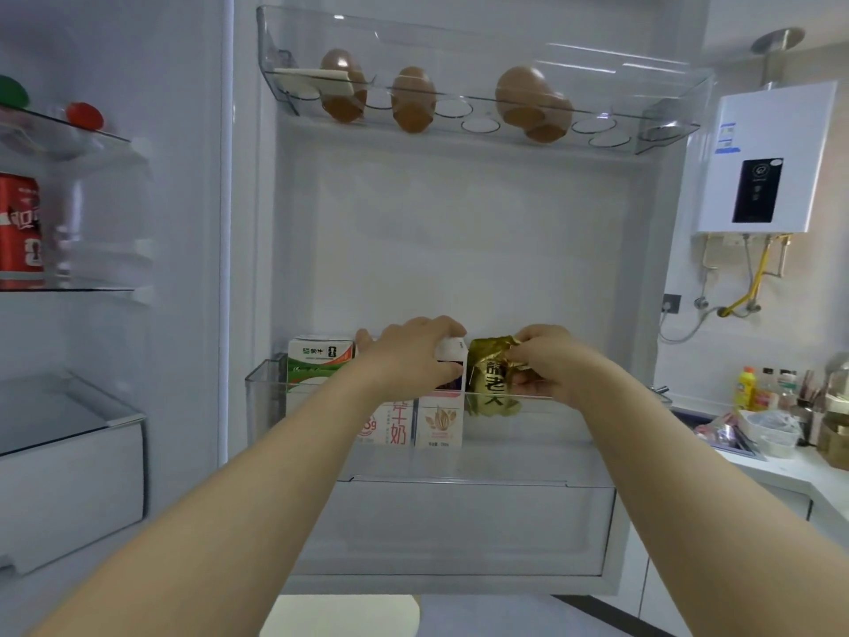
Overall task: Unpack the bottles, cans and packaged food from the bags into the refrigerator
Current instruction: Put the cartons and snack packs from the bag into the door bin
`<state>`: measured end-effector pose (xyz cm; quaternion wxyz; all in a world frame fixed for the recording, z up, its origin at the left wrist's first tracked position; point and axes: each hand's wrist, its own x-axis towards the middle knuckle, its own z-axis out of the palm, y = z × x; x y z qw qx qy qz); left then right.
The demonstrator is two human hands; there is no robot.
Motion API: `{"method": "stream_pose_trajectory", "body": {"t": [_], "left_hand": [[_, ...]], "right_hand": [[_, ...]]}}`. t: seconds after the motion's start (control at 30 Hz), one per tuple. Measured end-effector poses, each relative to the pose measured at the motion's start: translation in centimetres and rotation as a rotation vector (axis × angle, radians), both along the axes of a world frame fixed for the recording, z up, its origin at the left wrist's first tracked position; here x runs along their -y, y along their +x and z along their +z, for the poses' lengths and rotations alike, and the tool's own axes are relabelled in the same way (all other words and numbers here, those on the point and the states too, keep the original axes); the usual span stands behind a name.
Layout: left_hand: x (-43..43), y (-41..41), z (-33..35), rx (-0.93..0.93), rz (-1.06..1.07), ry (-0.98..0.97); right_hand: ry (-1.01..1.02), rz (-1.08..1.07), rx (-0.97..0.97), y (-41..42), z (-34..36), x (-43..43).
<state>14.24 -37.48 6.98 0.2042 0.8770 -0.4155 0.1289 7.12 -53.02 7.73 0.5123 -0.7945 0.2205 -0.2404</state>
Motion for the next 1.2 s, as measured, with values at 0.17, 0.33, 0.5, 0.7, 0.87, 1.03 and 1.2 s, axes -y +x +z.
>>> {"method": "stream_pose_trajectory", "body": {"t": [0.17,0.33,0.5,0.7,0.87,1.03,1.2], "left_hand": [[0.0,0.1,0.0,0.008,-0.007,-0.005],[0.1,0.3,-0.1,-0.002,-0.008,-0.011],[0.1,0.2,-0.1,0.001,-0.001,0.002],[0.0,-0.2,0.0,-0.020,0.019,-0.025],[-0.1,-0.5,0.0,-0.012,0.022,-0.024],[-0.5,-0.5,-0.2,0.002,0.017,-0.041],[-0.8,-0.9,-0.2,0.032,0.034,-0.080]], "right_hand": [[-0.335,-0.034,-0.307,1.0,-0.3,-0.9],[-0.430,0.011,-0.429,1.1,-0.2,-1.7],[-0.526,0.029,-0.396,1.0,-0.1,-2.0],[-0.408,0.012,-0.052,0.5,-0.5,-1.5],[-0.451,0.011,0.020,0.0,-0.7,-1.8],[-0.466,0.035,-0.001,-0.4,-0.8,-2.4],[-0.510,-0.010,-0.004,-0.7,-0.9,-2.8]]}}
